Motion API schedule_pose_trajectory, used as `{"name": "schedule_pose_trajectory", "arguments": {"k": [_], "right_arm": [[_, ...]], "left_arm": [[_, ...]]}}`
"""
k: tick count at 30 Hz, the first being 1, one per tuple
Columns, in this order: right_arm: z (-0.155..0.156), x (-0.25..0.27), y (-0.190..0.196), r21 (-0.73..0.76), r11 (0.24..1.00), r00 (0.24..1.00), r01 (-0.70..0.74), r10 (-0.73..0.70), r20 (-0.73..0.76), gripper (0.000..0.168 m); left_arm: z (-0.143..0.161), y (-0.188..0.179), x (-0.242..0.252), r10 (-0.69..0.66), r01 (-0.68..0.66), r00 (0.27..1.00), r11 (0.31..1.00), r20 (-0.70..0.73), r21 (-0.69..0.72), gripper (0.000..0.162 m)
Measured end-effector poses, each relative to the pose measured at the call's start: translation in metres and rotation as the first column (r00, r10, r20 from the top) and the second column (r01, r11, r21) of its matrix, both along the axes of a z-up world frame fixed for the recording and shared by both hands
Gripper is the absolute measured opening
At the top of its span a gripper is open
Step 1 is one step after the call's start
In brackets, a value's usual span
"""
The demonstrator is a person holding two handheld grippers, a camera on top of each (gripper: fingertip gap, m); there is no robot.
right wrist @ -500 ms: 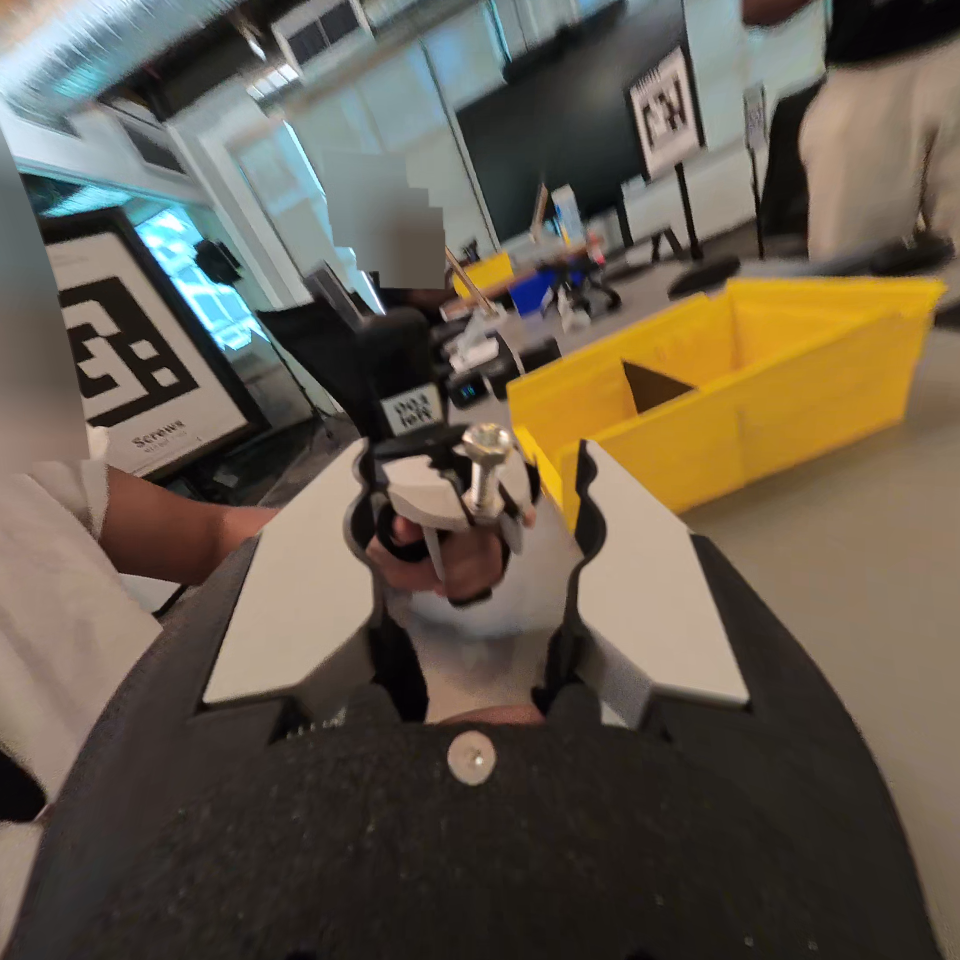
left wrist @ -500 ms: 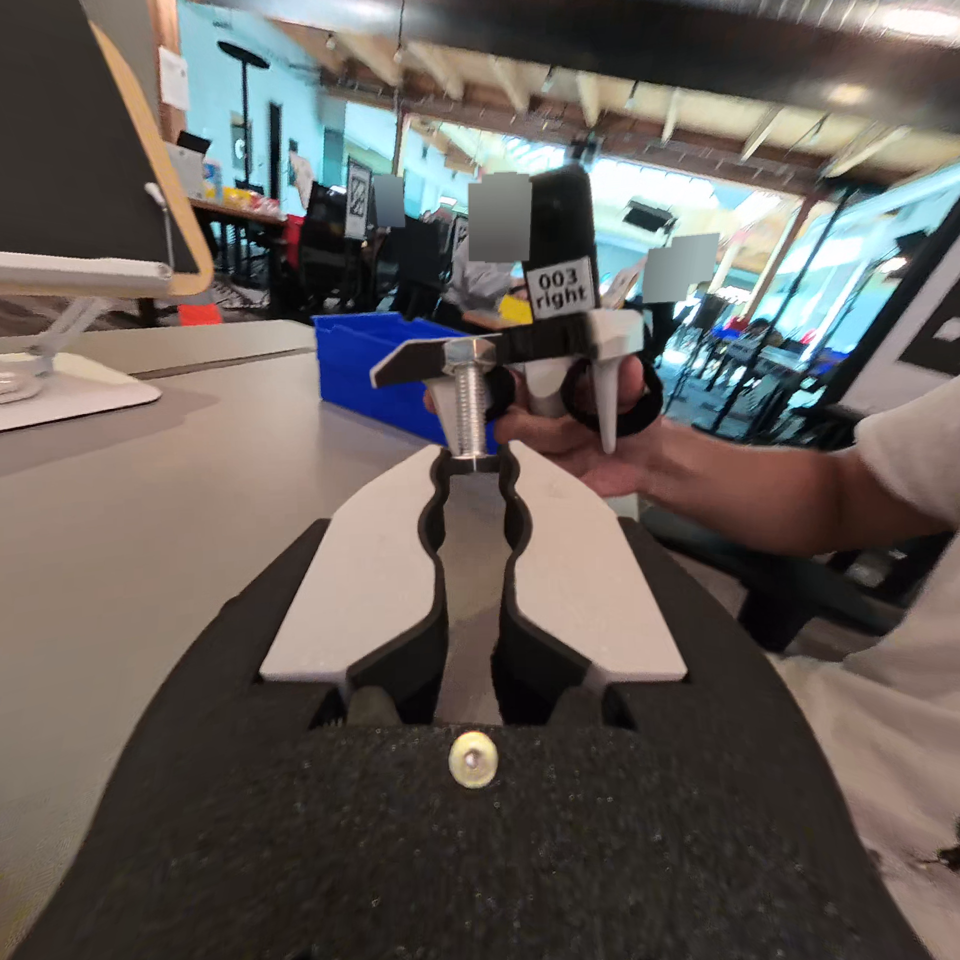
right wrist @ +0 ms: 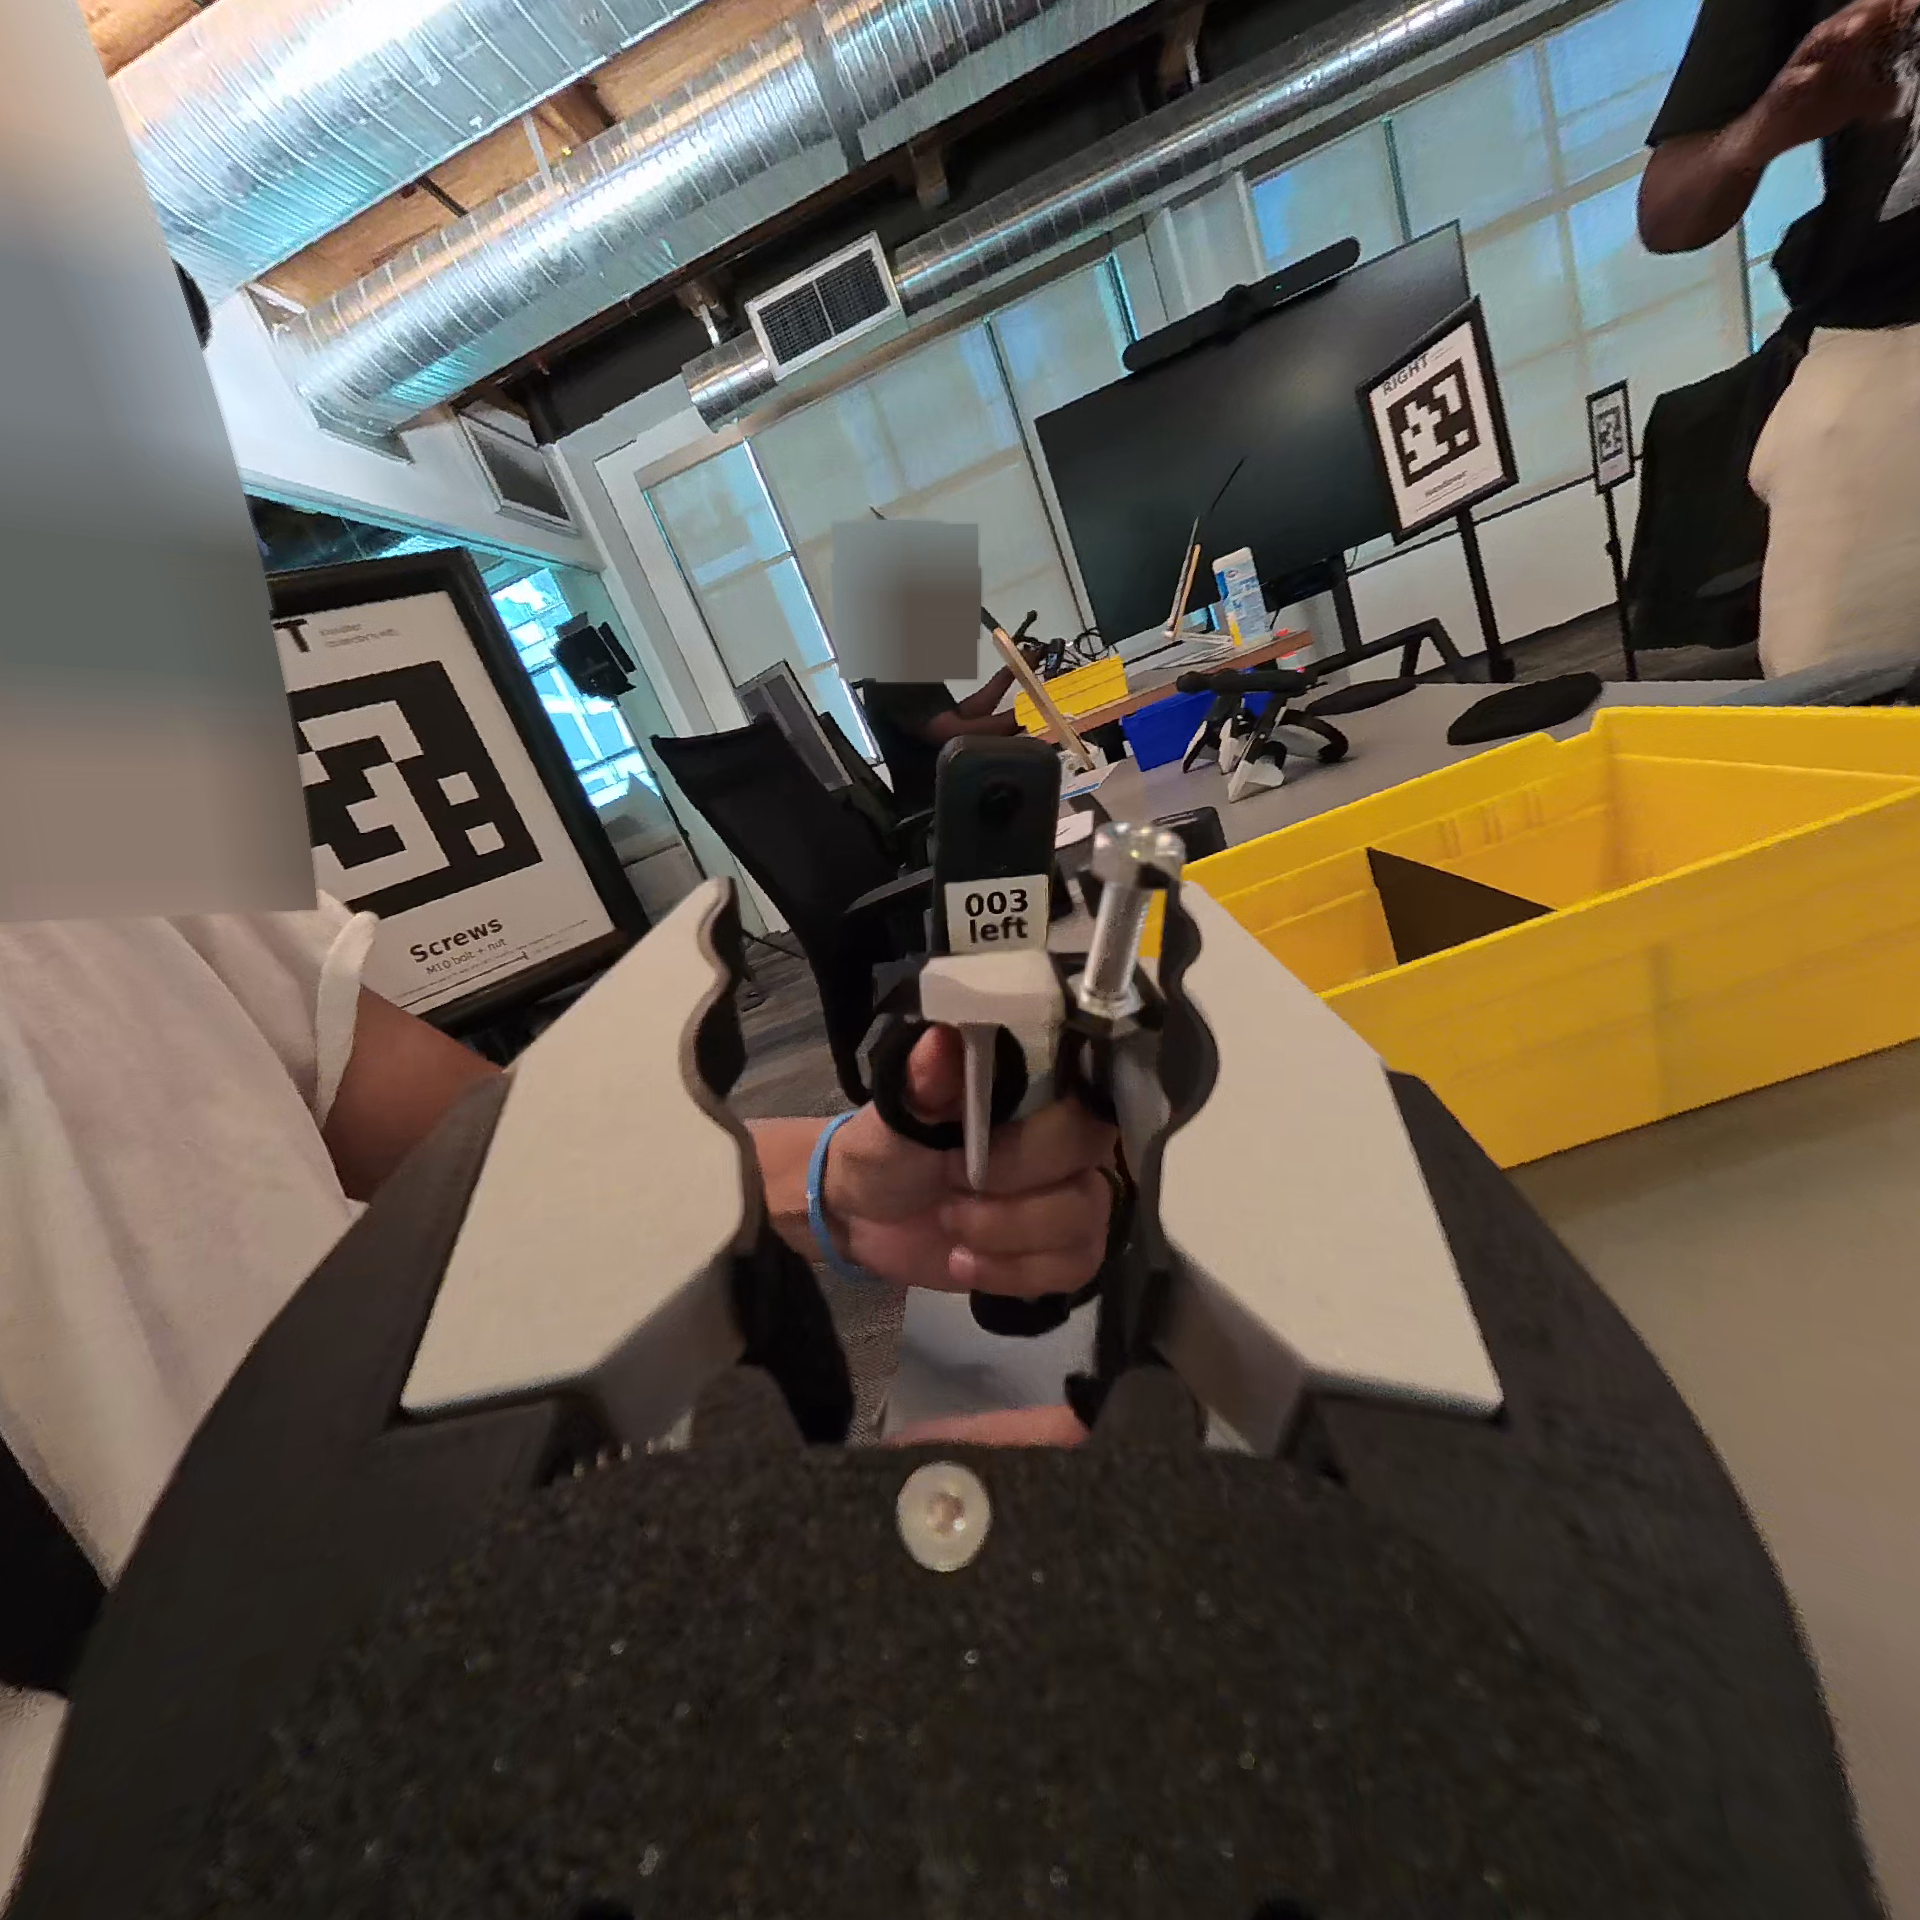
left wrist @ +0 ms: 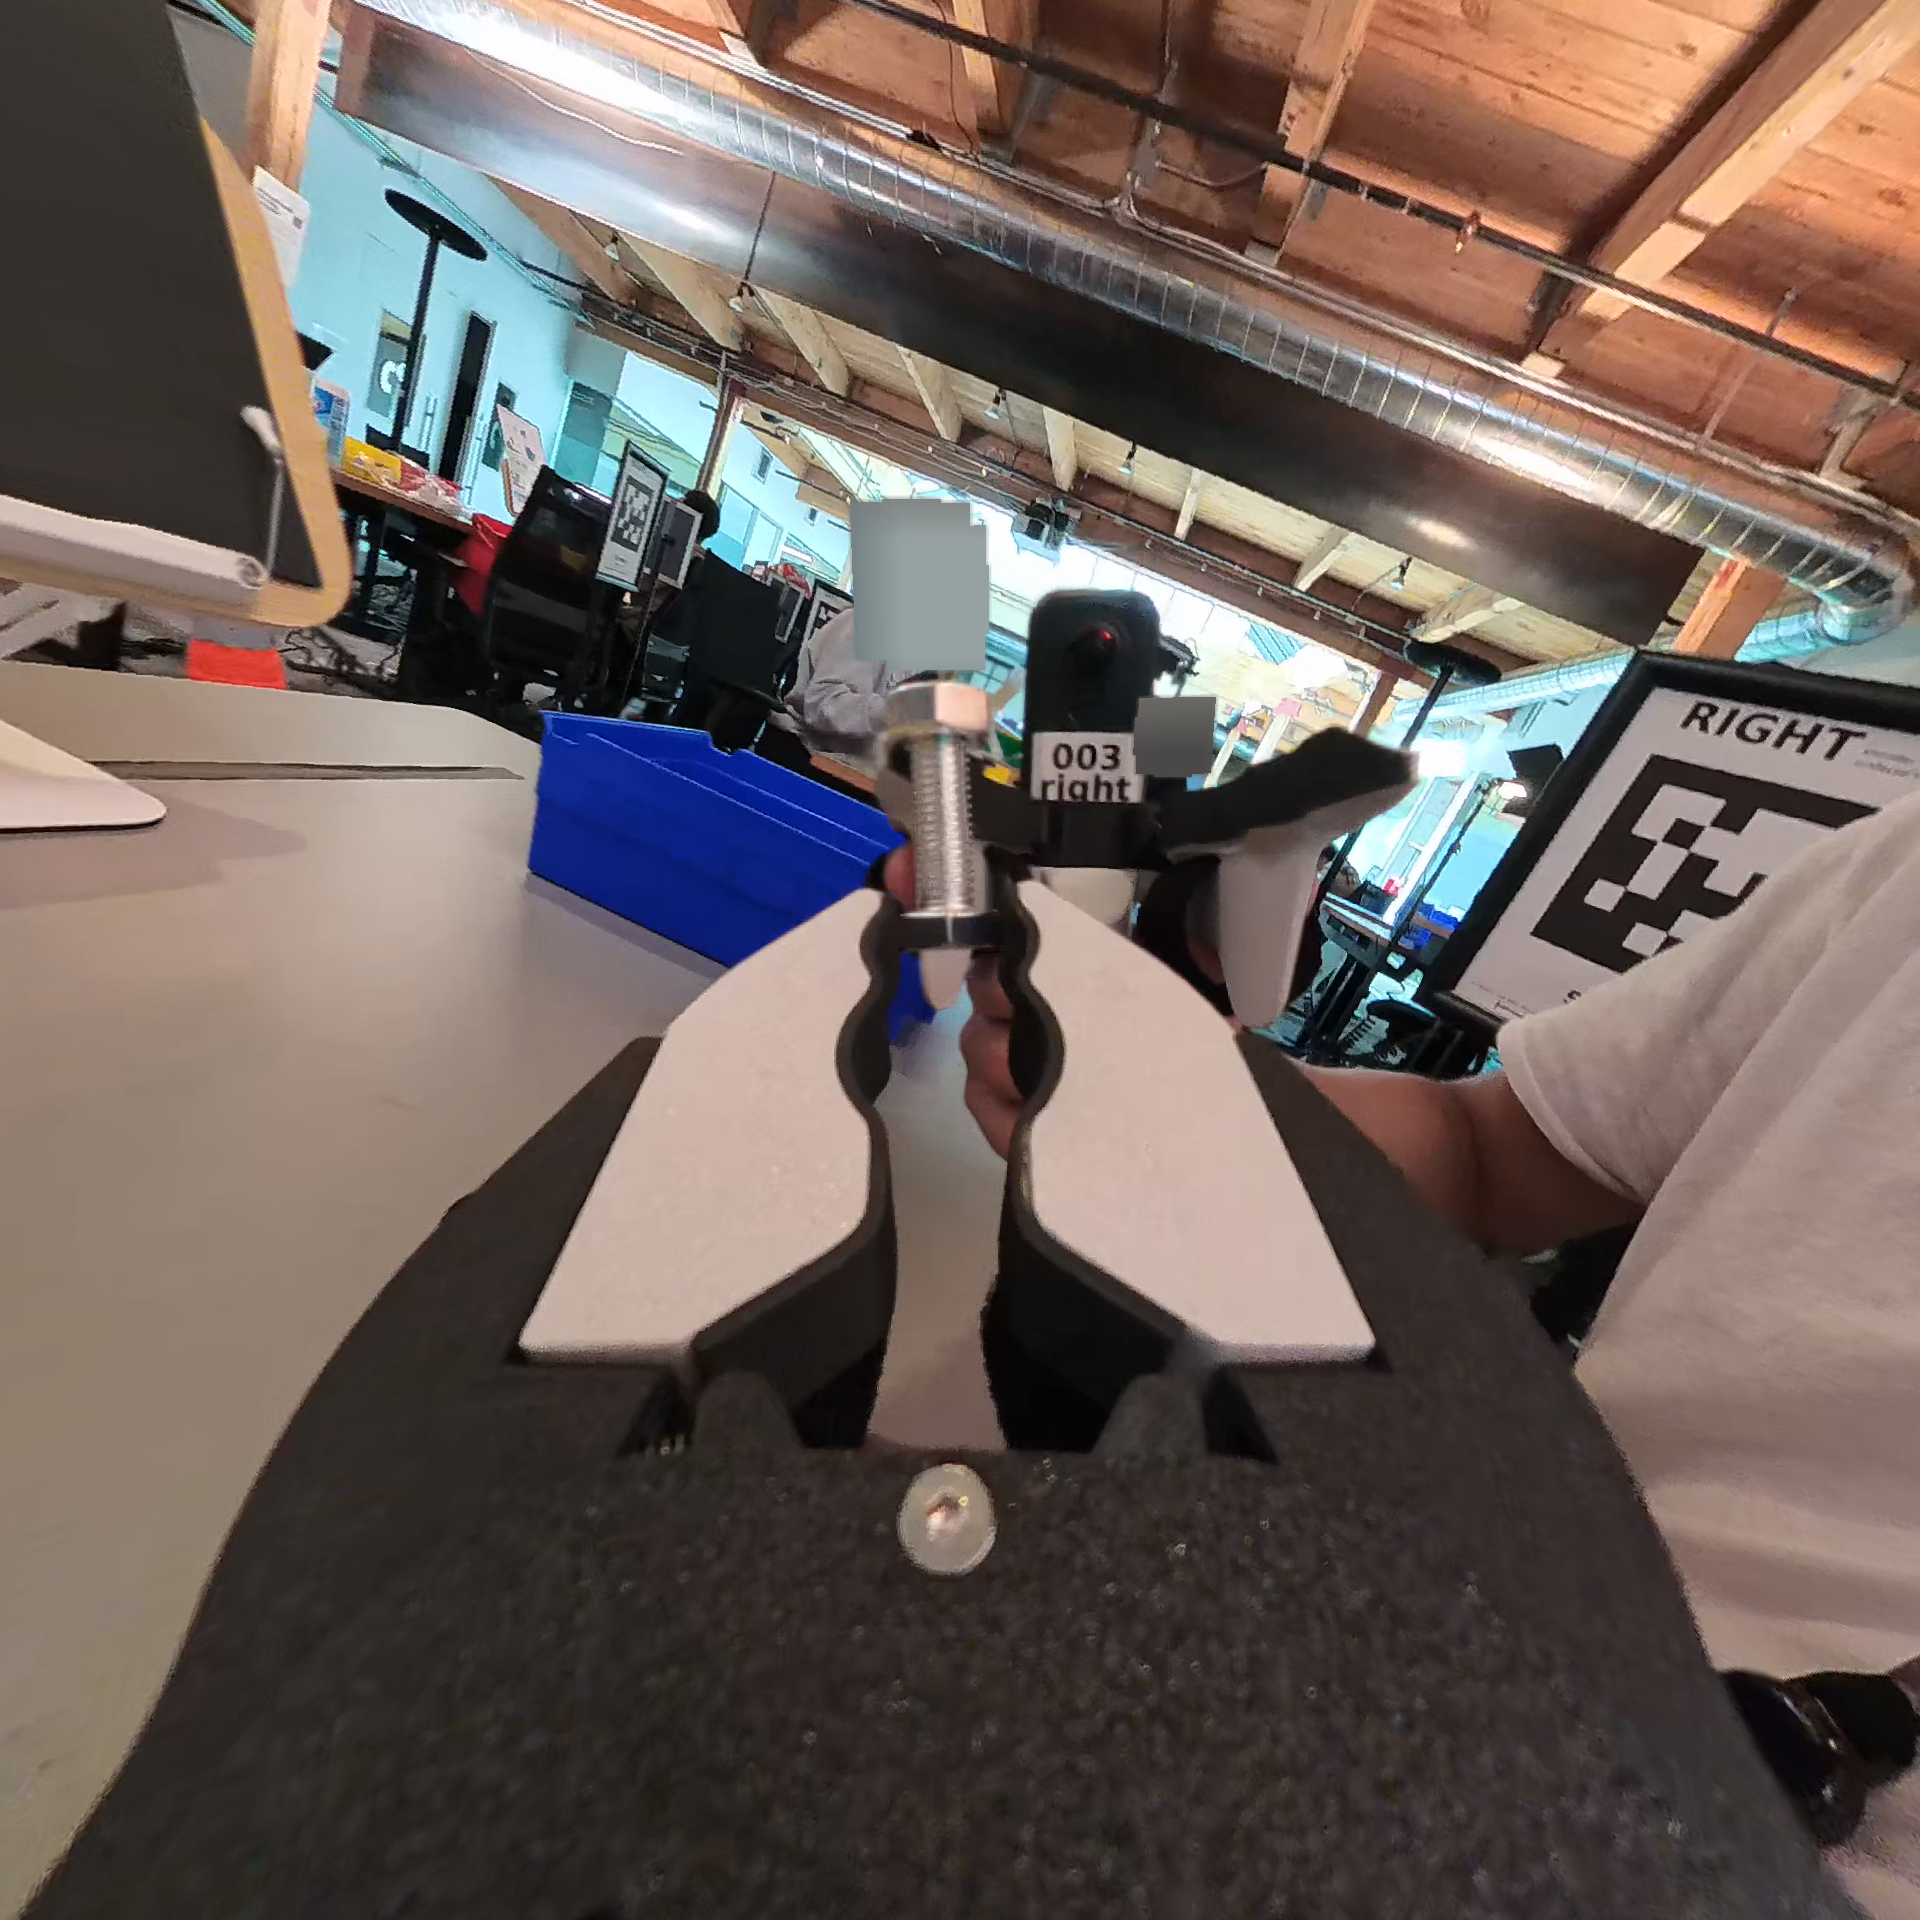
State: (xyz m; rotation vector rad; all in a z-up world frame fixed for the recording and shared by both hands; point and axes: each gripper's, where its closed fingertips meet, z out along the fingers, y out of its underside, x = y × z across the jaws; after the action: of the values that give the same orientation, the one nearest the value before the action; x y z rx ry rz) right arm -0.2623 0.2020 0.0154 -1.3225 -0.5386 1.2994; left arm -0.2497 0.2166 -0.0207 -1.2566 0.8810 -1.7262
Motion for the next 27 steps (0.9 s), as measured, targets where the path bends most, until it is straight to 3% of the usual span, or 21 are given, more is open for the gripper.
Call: {"name": "schedule_pose_trajectory", "arguments": {"k": [5,10,14,19,24,27], "right_arm": [[-0.002,0.003,0.014,-0.023,0.999,0.999,0.047,-0.047,0.006,0.082],[0.016,-0.030,0.015,0.013,1.000,1.000,-0.022,0.022,-0.003,0.088],[0.017,-0.026,0.014,0.011,1.000,0.999,0.017,-0.016,-0.028,0.095],[0.010,-0.002,0.012,0.025,0.997,0.998,0.070,-0.070,-0.008,0.081],[-0.005,-0.015,0.026,-0.078,0.996,0.999,0.047,-0.046,0.019,0.094],[0.005,-0.033,0.016,-0.029,1.000,1.000,0.005,-0.005,0.016,0.094]], "left_arm": [[-0.001,-0.003,0.002,-0.021,0.021,1.000,1.000,-0.007,0.007,0.018],[-0.001,-0.017,0.008,-0.065,0.066,0.998,0.997,-0.017,0.041,0.018],[0.005,-0.003,-0.003,-0.045,0.047,0.998,0.998,0.046,-0.036,0.018],[0.006,0.016,-0.013,0.008,-0.001,0.997,0.996,0.076,-0.092,0.018],[0.001,-0.005,0.000,-0.048,0.048,0.999,0.999,0.007,0.010,0.018],[-0.002,-0.014,0.007,-0.065,0.066,0.998,0.997,-0.020,0.041,0.018]]}}
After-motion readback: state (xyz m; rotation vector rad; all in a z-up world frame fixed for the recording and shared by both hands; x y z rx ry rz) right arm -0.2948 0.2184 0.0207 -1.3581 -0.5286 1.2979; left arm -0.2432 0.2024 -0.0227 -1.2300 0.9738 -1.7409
